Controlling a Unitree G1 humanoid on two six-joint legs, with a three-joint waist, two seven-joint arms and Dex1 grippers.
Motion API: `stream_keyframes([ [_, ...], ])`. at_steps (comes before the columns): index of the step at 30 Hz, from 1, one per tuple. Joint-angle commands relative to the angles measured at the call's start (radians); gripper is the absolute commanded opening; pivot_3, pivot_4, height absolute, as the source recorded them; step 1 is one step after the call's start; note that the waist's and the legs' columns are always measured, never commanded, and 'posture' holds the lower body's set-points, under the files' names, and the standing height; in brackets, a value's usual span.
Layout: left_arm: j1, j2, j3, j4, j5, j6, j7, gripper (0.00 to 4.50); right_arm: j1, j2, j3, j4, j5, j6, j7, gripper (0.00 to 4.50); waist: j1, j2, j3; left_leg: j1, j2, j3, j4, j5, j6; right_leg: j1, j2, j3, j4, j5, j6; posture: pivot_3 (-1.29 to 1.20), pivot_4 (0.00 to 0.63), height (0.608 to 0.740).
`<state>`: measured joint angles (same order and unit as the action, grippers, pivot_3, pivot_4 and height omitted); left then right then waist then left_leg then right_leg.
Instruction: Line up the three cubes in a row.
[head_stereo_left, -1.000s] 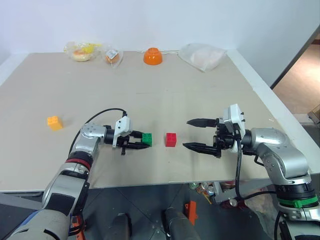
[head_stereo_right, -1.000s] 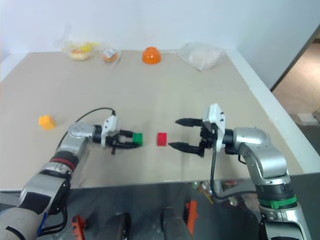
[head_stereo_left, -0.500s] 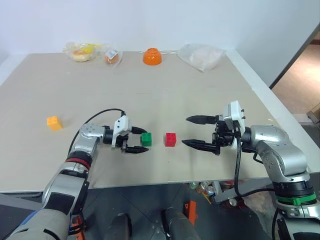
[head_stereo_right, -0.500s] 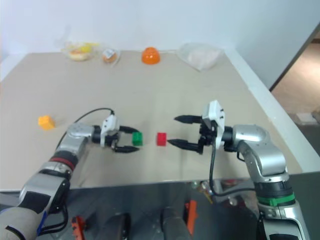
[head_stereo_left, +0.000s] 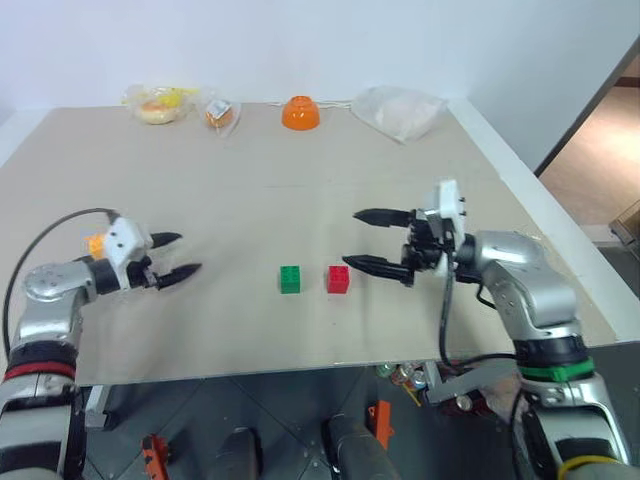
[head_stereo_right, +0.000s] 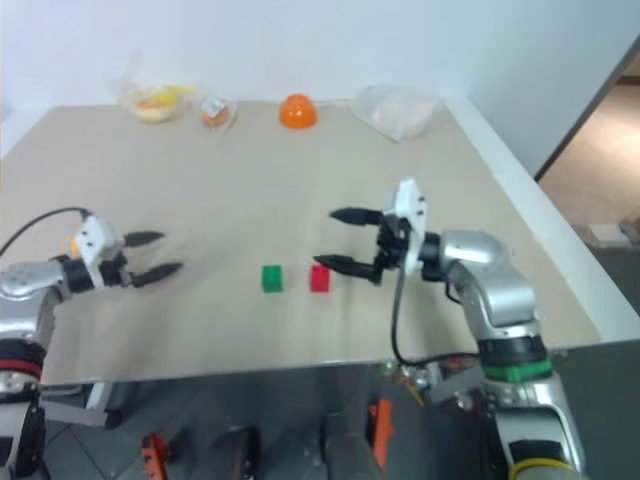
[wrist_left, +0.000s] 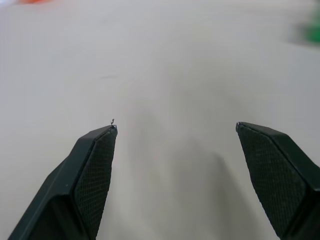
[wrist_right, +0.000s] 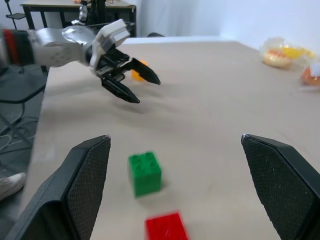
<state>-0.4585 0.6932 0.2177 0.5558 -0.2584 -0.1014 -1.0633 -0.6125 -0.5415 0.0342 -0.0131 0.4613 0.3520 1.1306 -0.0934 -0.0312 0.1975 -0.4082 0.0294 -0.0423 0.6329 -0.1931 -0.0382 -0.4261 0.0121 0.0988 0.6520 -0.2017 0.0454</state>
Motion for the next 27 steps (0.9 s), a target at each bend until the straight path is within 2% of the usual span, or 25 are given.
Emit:
stream_keyframes([
  [1, 0.118, -0.043, 0.127, -0.27, -0.105, 0.219, 0.228, 3.93, -0.059, 0.028, 0.013, 0.015, -0.001, -0.04, 0.018, 4.35, 0.003, 0.0, 0.0, 0.0, 0.0, 0.0, 0.0, 0.0, 0.0, 0.0, 0.0, 0.0, 0.0, 0.0, 0.0, 0.0, 0.15, 0.74],
  [3, 0.179, -0.07, 0.157, -0.377, -0.134, 0.295, 0.304, 3.93, -0.074, 0.04, 0.02, 0.029, -0.005, -0.05, 0.027, 4.35, 0.007, -0.001, 0.0, 0.0, 0.0, 0.0, -0.001, 0.0, 0.0, -0.001, 0.0, 0.0, 0.0, -0.001, 0.001, 0.0, 0.15, 0.74],
  [7, 0.353, -0.188, 0.188, -0.658, -0.151, 0.43, 0.523, 3.93, -0.122, 0.076, 0.049, 0.082, -0.016, -0.083, 0.06, 4.35, 0.013, -0.001, 0.0, 0.001, 0.0, 0.0, -0.001, -0.001, 0.0, 0.0, -0.001, 0.0, 0.0, -0.001, 0.0, 0.0, 0.15, 0.74],
  [14, 0.374, -0.34, 0.291, -0.808, -0.147, 0.584, 0.894, 3.93, -0.157, 0.131, 0.088, 0.15, -0.062, -0.156, 0.072, 4.35, 0.018, -0.002, 0.0, 0.002, 0.001, -0.002, 0.0, 0.0, 0.0, 0.001, 0.001, -0.003, 0.0, 0.0, -0.003, 0.0, 0.15, 0.74],
  [20, 0.348, -0.356, 0.311, -0.791, -0.108, 0.613, 1.033, 3.93, -0.168, 0.15, 0.089, 0.174, -0.067, -0.18, 0.08, 4.35, 0.018, -0.002, 0.0, 0.001, 0.0, -0.001, 0.001, 0.0, -0.001, 0.002, 0.001, -0.001, -0.001, 0.001, -0.001, 0.0, 0.15, 0.74],
  [27, 0.262, -0.269, 0.297, -0.593, -0.053, 0.567, 1.021, 3.93, -0.163, 0.158, 0.087, 0.173, -0.077, -0.185, 0.069, 4.35, 0.018, -0.002, 0.0, 0.001, 0.0, -0.001, 0.001, 0.0, -0.001, 0.001, 0.001, -0.002, -0.001, 0.001, -0.002, 0.0, 0.15, 0.74],
])
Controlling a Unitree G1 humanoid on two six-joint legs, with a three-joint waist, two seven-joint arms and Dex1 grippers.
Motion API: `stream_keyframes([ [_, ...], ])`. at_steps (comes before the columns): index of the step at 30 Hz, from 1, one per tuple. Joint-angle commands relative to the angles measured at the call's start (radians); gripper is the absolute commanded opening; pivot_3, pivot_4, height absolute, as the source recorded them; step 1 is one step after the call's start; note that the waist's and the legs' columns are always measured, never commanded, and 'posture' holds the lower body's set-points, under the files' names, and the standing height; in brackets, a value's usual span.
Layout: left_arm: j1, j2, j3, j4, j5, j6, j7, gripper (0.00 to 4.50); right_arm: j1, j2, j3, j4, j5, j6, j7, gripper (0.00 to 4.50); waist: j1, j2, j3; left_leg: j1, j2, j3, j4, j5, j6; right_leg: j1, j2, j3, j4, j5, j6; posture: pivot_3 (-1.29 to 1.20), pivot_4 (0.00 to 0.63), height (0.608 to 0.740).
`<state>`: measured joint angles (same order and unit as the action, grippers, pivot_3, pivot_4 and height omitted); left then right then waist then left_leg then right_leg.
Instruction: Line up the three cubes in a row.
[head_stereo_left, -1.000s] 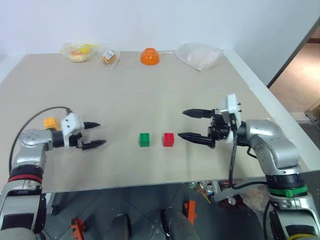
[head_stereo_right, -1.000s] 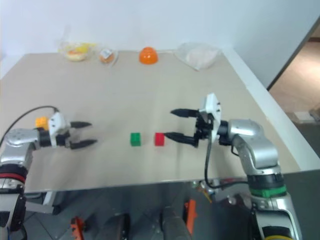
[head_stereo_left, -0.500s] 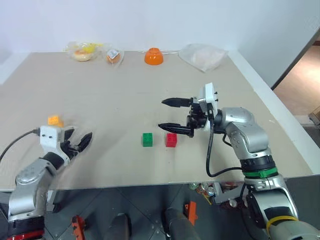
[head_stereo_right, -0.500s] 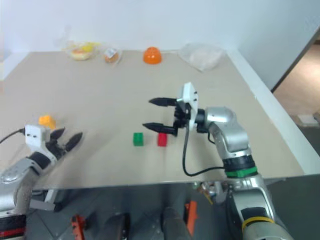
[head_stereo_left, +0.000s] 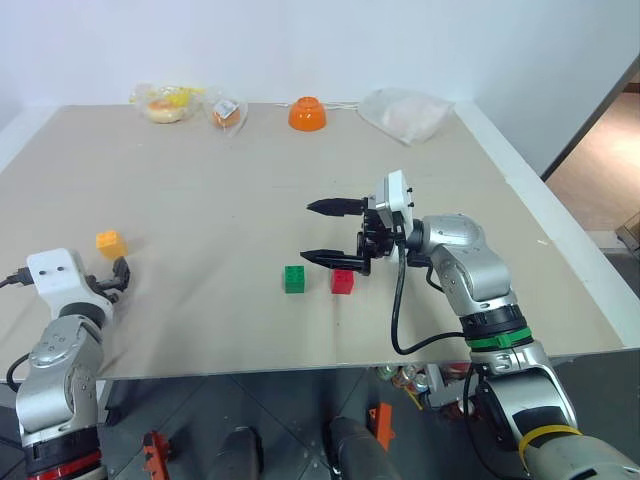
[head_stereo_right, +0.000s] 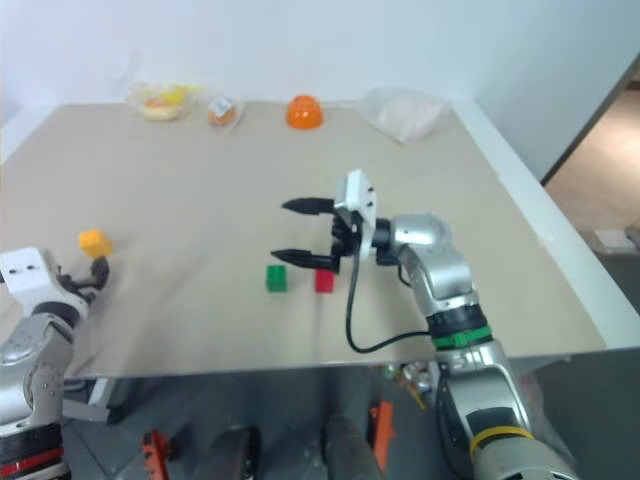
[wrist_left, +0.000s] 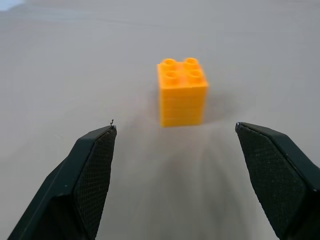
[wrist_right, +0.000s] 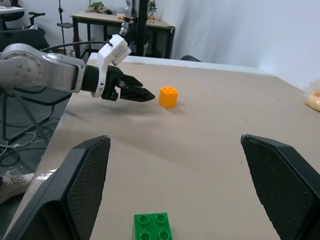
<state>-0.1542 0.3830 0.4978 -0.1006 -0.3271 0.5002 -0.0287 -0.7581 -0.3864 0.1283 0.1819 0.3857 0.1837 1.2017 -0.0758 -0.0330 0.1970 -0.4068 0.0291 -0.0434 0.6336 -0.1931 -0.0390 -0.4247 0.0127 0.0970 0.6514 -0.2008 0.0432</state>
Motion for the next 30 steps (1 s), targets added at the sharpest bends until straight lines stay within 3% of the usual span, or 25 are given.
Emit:
stream_keyframes([
  [1, -0.055, 0.051, 0.016, 0.09, 0.017, -0.041, -0.02, 3.93, -0.013, 0.003, -0.007, -0.025, -0.002, -0.016, -0.005, 4.35, 0.0, 0.0, 0.0, 0.0, 0.0, 0.0, 0.0, 0.0, 0.0, 0.0, 0.0, 0.0, 0.0, 0.0, 0.0, 0.0, 0.15, 0.74],
  [11, -0.161, 0.103, -0.052, 0.295, 0.059, -0.107, -0.088, 3.93, 0.01, -0.007, -0.017, -0.069, 0.01, 0.005, -0.02, 4.35, 0.0, 0.0, 0.0, -0.001, 0.0, 0.0, -0.001, 0.0, 0.0, 0.0, 0.0, -0.001, 0.0, 0.0, 0.0, 0.0, 0.15, 0.74],
  [17, -0.158, 0.071, -0.092, 0.249, 0.053, -0.088, -0.101, 3.93, 0.027, -0.023, -0.022, -0.086, 0.014, 0.013, -0.018, 4.35, 0.0, 0.0, 0.0, -0.001, 0.0, 0.0, -0.001, 0.0, 0.0, 0.0, -0.001, -0.001, -0.001, 0.0, 0.001, 0.0, 0.15, 0.74],
  [30, -0.212, 0.074, -0.083, 0.334, 0.094, -0.114, -0.011, 3.93, 0.023, -0.02, -0.02, -0.072, 0.012, 0.009, -0.027, 4.35, 0.0, 0.0, 0.0, -0.001, 0.0, 0.0, -0.001, 0.0, 0.0, -0.001, 0.0, -0.001, -0.001, 0.001, 0.001, 0.0, 0.15, 0.74],
])
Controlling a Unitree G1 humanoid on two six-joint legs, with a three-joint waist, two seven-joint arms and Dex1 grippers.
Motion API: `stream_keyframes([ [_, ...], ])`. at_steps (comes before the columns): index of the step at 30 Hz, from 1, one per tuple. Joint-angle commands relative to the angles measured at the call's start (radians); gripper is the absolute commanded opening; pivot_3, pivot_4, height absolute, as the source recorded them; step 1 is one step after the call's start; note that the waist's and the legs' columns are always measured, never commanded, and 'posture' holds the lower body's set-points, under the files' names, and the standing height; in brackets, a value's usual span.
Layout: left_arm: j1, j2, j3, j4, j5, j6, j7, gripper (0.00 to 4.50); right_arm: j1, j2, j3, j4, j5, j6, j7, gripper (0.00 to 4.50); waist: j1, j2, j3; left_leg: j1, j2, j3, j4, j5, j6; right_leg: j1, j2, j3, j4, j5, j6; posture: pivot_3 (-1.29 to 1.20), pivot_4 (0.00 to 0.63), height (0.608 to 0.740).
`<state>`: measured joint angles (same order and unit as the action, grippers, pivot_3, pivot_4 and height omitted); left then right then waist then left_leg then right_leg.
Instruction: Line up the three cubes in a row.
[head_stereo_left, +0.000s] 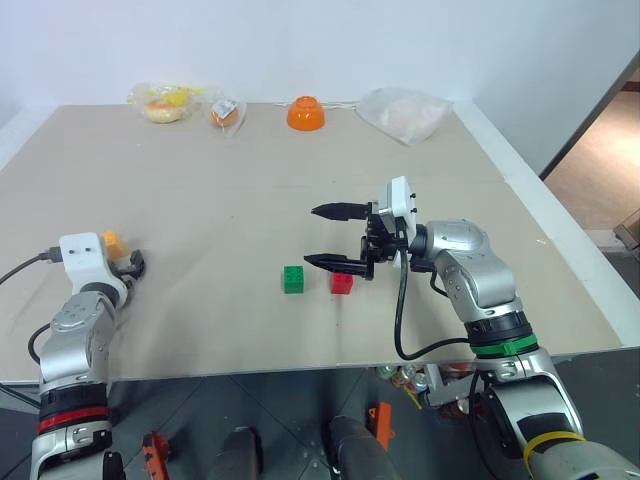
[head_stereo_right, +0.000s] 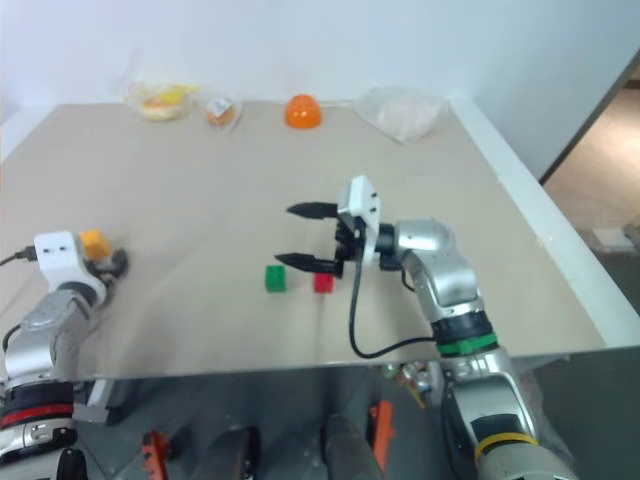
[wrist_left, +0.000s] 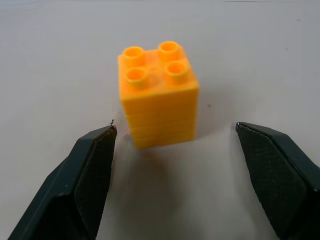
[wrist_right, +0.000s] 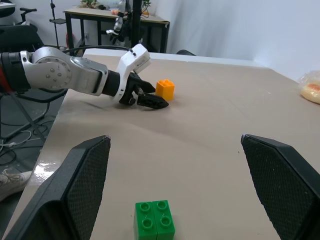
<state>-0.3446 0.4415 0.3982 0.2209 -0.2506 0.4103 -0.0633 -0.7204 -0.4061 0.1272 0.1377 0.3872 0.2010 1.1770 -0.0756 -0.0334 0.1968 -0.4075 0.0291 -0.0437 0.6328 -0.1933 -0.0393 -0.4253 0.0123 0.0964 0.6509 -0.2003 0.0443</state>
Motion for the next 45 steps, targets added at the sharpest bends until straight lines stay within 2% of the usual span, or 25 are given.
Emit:
stream_keyframes([
  [1, -0.029, 0.016, 0.013, 0.025, 0.021, -0.028, 0.023, 3.93, -0.014, 0.0, -0.018, -0.028, 0.01, -0.009, -0.003, 4.35, 0.0, 0.0, 0.0, 0.0, 0.0, 0.0, 0.0, 0.0, 0.0, 0.0, 0.0, 0.0, 0.0, 0.0, 0.0, 0.0, 0.15, 0.74],
  [6, -0.064, 0.016, -0.001, 0.084, 0.036, -0.056, 0.021, 3.93, -0.011, 0.0, -0.019, -0.03, 0.01, -0.007, -0.009, 4.35, 0.0, 0.0, 0.0, 0.0, 0.0, 0.0, 0.0, 0.0, 0.0, 0.0, 0.0, 0.0, 0.0, 0.0, 0.0, 0.0, 0.15, 0.74],
  [10, -0.085, 0.016, 0.002, 0.113, 0.04, -0.079, 0.026, 2.84, -0.01, -0.004, -0.022, -0.031, 0.007, -0.005, -0.015, 4.35, 0.0, 0.0, 0.0, 0.0, 0.0, 0.0, 0.0, 0.0, 0.0, 0.0, 0.0, 0.0, 0.0, 0.0, 0.0, 0.0, 0.15, 0.74],
  [14, -0.089, 0.015, 0.006, 0.123, 0.04, -0.093, 0.03, 1.48, -0.001, -0.009, -0.022, -0.034, 0.005, -0.007, -0.018, 4.35, -0.002, 0.0, 0.0, 0.0, 0.0, 0.0, 0.0, 0.0, 0.0, 0.0, 0.0, 0.0, 0.0, 0.0, 0.0, 0.0, 0.15, 0.74],
  [15, -0.089, 0.015, 0.005, 0.125, 0.04, -0.094, 0.03, 1.31, 0.0, -0.01, -0.022, -0.034, 0.005, -0.008, -0.019, 4.35, -0.002, 0.0, 0.0, 0.0, 0.0, 0.0, -0.001, 0.0, 0.0, 0.0, 0.0, 0.0, 0.0, 0.0, 0.0, 0.0, 0.15, 0.74],
  [19, -0.09, 0.022, 0.001, 0.135, 0.048, -0.106, 0.024, 1.32, -0.003, -0.012, -0.022, -0.03, 0.005, -0.007, -0.024, 4.35, -0.002, 0.0, 0.0, 0.0, 0.0, 0.0, -0.001, 0.0, 0.0, 0.0, 0.0, 0.0, 0.0, 0.0, 0.0, 0.0, 0.15, 0.74],
  [21, -0.105, 0.021, 0.003, 0.14, 0.013, -0.157, -0.049, 1.32, 0.001, -0.022, -0.021, -0.045, 0.016, 0.006, -0.011, 4.35, -0.001, 0.0, 0.0, 0.0, 0.0, 0.0, -0.001, 0.0, 0.0, 0.0, 0.0, 0.0, 0.0, 0.0, 0.0, 0.0, 0.15, 0.74],
  [30, -0.023, 0.141, -0.175, 0.094, -0.101, -0.43, -0.808, 1.32, 0.024, -0.074, -0.028, -0.074, 0.019, 0.03, 0.018, 4.35, -0.001, 0.0, 0.0, 0.0, 0.0, 0.002, -0.004, 0.0, -0.001, -0.001, -0.001, 0.001, -0.003, -0.001, -0.001, 0.0, 0.15, 0.74],
  [36, 0.007, 0.227, -0.255, 0.17, -0.123, -0.589, -1.212, 1.32, 0.042, -0.088, -0.037, -0.103, 0.026, 0.046, 0.006, 4.35, -0.003, 0.0, 0.0, 0.0, 0.001, 0.004, -0.009, 0.0, 0.0, -0.006, 0.0, 0.002, -0.002, -0.002, -0.003, 0.0, 0.15, 0.74],
  [45, -0.112, 0.213, -0.345, 0.299, -0.103, -0.647, -1.454, 1.32, 0.076, -0.116, -0.052, -0.158, 0.04, 0.081, -0.012, 4.35, 0.002, 0.0, 0.0, -0.006, 0.0, 0.003, -0.008, 0.0, 0.0, -0.01, 0.0, 0.002, -0.001, -0.003, -0.002, 0.0, 0.15, 0.74],
])
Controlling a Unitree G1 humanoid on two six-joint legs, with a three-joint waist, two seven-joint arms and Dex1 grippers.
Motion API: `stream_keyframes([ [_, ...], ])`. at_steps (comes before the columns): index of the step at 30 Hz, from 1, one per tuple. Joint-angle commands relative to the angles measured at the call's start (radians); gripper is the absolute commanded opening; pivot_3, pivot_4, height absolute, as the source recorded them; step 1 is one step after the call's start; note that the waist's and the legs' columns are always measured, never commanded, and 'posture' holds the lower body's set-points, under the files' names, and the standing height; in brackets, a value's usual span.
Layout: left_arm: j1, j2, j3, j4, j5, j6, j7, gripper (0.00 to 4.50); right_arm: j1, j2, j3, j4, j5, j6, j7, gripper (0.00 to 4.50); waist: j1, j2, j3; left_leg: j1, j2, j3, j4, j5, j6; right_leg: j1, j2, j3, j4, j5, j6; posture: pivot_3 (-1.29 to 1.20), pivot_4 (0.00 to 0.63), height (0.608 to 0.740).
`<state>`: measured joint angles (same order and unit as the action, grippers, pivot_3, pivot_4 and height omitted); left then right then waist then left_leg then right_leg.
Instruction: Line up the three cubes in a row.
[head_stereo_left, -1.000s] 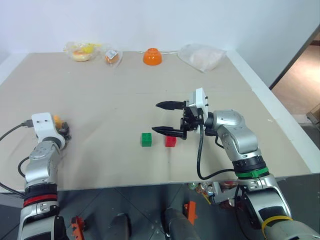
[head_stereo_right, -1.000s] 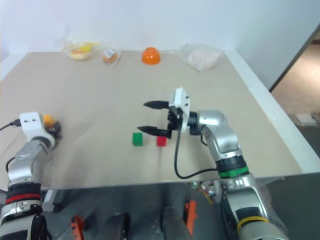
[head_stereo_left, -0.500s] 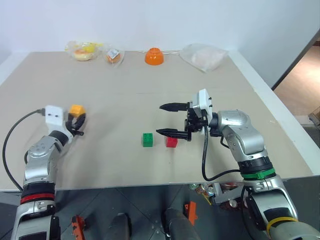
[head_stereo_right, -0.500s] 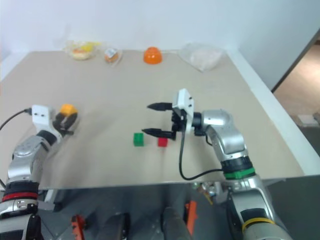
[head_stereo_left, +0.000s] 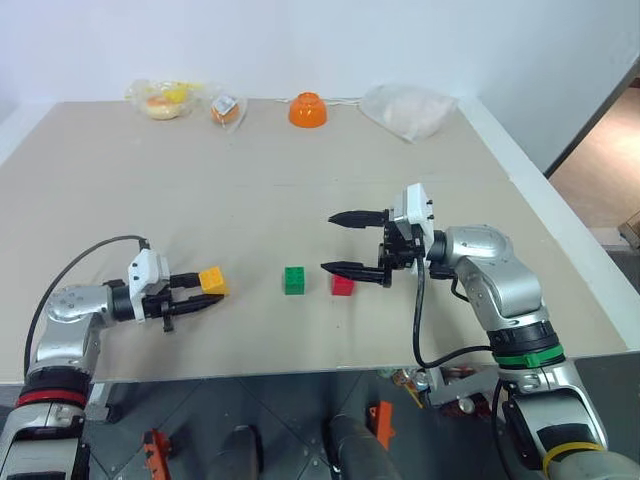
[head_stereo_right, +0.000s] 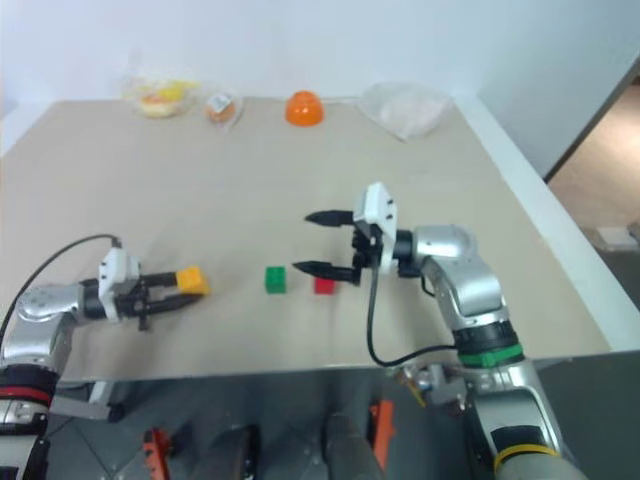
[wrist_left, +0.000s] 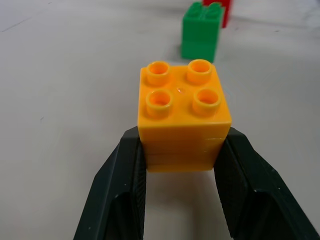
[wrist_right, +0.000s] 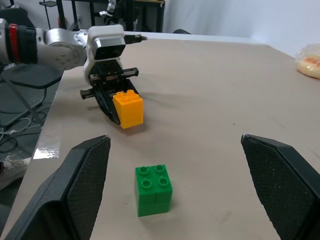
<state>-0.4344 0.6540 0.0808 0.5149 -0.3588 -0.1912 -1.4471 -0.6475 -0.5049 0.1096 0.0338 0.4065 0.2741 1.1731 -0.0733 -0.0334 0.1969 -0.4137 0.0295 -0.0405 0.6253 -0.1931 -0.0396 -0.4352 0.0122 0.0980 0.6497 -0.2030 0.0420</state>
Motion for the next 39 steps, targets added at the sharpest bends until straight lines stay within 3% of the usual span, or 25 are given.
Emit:
stream_keyframes([
  [1, -0.026, 0.0, -0.037, 0.012, 0.009, -0.054, -0.091, 1.32, 0.007, -0.02, -0.037, -0.062, 0.023, 0.013, -0.012, 4.35, -0.001, 0.0, 0.0, -0.001, 0.0, 0.0, 0.0, 0.0, 0.0, 0.0, 0.0, 0.0, 0.0, 0.0, 0.0, 0.0, 0.15, 0.74],
  [9, -0.096, -0.005, -0.065, 0.146, 0.028, -0.099, -0.163, 1.32, 0.045, -0.052, -0.056, -0.119, 0.044, 0.052, -0.026, 4.35, -0.003, 0.0, 0.0, -0.001, 0.001, 0.0, 0.0, 0.0, 0.0, -0.002, 0.001, 0.001, 0.002, 0.0, 0.0, 0.0, 0.15, 0.74],
  [16, -0.248, -0.033, -0.134, 0.356, 0.069, -0.216, -0.167, 1.32, 0.064, -0.072, -0.068, -0.166, 0.058, 0.088, -0.04, 4.35, -0.002, 0.0, 0.0, -0.003, 0.0, 0.0, 0.005, 0.0, 0.0, -0.002, 0.001, 0.001, 0.003, 0.001, 0.002, 0.0, 0.15, 0.74],
  [27, -0.317, -0.052, -0.218, 0.466, 0.066, -0.281, -0.167, 1.32, 0.126, -0.102, -0.092, -0.252, 0.086, 0.132, -0.089, 4.35, -0.002, 0.0, 0.0, -0.007, 0.0, -0.001, 0.008, 0.0, 0.001, -0.004, 0.001, 0.0, 0.003, 0.002, 0.003, 0.0, 0.15, 0.74],
  [39, -0.418, -0.088, -0.184, 0.62, 0.117, -0.325, -0.167, 1.32, 0.135, -0.114, -0.097, -0.281, 0.093, 0.155, -0.11, 4.35, 0.0, 0.0, 0.0, -0.007, -0.002, -0.002, 0.013, 0.001, 0.004, -0.002, 0.001, 0.001, 0.004, 0.004, 0.004, 0.0, 0.15, 0.74],
])
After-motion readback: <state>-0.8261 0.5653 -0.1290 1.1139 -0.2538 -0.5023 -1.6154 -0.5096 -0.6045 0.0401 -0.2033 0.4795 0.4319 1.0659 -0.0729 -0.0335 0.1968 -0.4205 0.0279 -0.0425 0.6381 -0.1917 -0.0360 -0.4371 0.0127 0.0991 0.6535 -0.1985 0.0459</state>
